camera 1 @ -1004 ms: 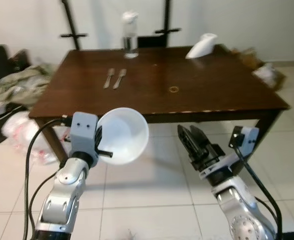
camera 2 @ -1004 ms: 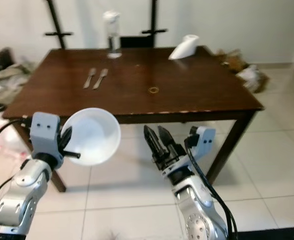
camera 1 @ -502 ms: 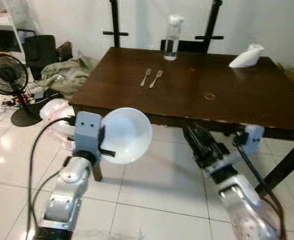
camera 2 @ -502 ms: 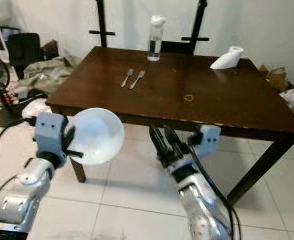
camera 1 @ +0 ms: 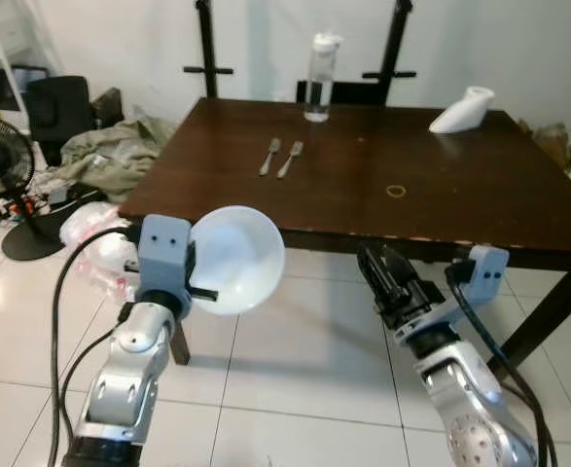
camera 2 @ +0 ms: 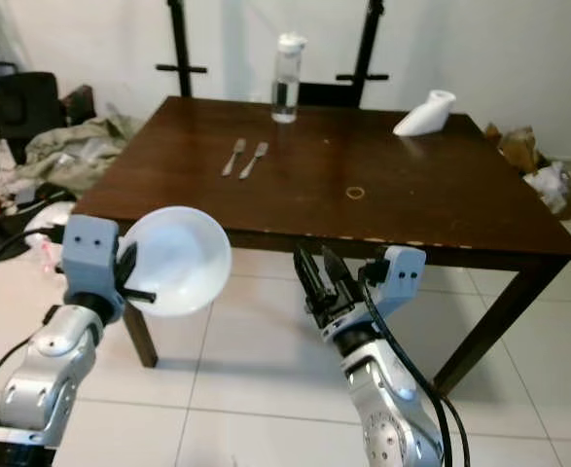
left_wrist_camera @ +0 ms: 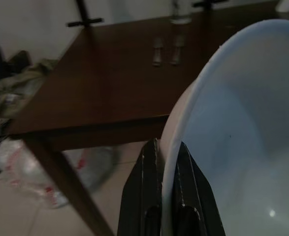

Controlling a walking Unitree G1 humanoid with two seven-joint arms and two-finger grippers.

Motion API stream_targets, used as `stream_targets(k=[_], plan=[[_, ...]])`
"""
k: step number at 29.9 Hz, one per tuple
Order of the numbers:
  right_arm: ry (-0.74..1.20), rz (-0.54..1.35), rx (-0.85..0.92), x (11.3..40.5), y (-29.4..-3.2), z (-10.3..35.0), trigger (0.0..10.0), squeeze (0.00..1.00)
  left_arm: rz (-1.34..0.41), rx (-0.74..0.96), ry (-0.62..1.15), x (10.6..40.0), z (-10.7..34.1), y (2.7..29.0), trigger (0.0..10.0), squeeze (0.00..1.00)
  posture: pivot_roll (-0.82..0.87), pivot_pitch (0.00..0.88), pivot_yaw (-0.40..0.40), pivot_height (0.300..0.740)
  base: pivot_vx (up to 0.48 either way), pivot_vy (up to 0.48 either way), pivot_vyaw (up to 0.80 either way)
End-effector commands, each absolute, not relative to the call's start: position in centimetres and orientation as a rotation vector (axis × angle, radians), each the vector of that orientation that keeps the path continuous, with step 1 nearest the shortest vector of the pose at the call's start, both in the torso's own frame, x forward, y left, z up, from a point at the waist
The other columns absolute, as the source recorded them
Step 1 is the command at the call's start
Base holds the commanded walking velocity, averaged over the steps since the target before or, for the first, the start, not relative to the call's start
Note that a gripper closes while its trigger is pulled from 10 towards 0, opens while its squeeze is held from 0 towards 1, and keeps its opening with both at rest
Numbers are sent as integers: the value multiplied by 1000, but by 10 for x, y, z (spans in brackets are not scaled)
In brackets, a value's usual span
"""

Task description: Setting the table

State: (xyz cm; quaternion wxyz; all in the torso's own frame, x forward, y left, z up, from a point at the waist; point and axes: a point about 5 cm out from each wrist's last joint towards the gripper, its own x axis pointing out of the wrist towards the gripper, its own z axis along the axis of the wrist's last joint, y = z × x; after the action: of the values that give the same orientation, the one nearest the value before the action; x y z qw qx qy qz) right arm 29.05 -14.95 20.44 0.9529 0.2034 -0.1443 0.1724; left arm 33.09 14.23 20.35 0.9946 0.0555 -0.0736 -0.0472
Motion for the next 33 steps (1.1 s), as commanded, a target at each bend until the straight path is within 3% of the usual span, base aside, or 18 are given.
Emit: stream_targets(k=[1, 22, 33], plan=[[-291, 335, 416, 290, -150, 203, 10000, 0, -83, 116, -145, 331, 202, 147, 10000, 0, 64, 88, 82, 740, 480, 0, 0], [-289, 327, 399, 292, -152, 201, 10000, 0, -129, 87, -155, 331, 204, 142, 10000, 0, 65, 91, 81, 740, 480, 0, 0], [-295, 199, 260, 297, -170, 199, 10000, 0, -248, -15, -173, 327, 213, 137, 10000, 0, 66, 87, 83, 740, 480, 0, 0]])
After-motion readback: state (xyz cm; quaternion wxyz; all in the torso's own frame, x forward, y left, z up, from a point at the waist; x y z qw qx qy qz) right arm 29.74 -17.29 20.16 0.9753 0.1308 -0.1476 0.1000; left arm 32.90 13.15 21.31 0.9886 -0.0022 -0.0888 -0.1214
